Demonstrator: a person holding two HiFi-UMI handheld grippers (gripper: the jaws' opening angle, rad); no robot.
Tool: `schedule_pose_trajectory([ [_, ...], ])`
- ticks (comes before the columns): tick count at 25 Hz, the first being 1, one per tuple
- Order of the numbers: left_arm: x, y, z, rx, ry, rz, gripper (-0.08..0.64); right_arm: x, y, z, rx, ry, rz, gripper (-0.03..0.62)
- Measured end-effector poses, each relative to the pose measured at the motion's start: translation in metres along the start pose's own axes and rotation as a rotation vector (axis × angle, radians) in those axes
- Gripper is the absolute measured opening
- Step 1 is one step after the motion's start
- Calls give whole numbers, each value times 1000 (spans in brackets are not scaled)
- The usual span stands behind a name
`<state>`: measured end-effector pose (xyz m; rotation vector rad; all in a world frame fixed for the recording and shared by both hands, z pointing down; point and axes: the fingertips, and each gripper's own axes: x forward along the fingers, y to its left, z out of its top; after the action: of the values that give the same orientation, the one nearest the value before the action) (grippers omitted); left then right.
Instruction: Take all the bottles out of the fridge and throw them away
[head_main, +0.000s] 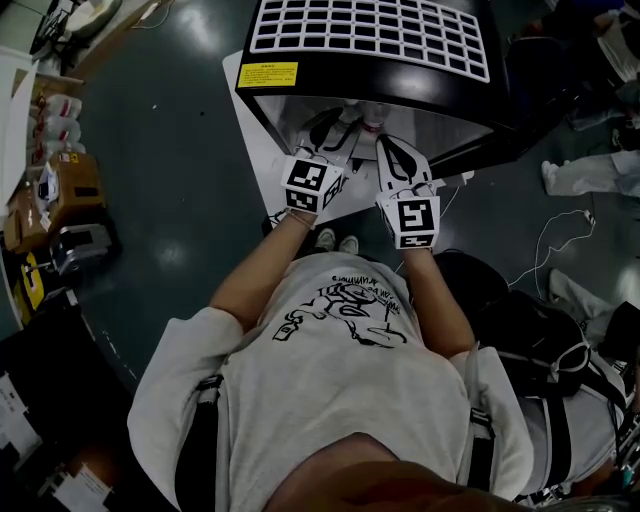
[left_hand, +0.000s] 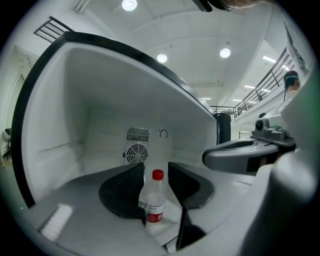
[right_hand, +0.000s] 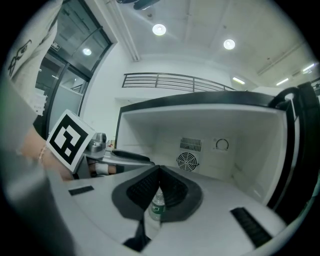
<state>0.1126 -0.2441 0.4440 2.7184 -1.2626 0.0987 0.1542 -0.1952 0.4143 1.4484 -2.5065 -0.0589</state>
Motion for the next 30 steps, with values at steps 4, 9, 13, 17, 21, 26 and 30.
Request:
schedule_pose_trajectory([
  [4, 7, 4, -4, -3, 12, 8, 143, 3, -2, -2, 1, 4, -4, 9],
  [9, 18, 8, -11, -7, 29, 12, 158, 8, -6, -5, 5, 8, -9, 9],
  [13, 26, 11, -16, -6, 35, 19, 169, 12, -11, -9, 5, 13, -13, 9],
  [17, 32, 15, -18, -12, 36, 29, 179, 16, -17, -13, 9, 22, -18, 9],
  [21, 39, 19, -24, -8, 51, 39, 190, 20, -21, -17, 3, 21, -19, 9],
  [26, 46, 25, -29, -5, 50, 54, 204, 26, -27, -17, -6, 18, -22, 9],
  [30, 51, 26, -33, 13, 51, 55, 218, 31, -30, -19, -9, 20, -24, 8],
])
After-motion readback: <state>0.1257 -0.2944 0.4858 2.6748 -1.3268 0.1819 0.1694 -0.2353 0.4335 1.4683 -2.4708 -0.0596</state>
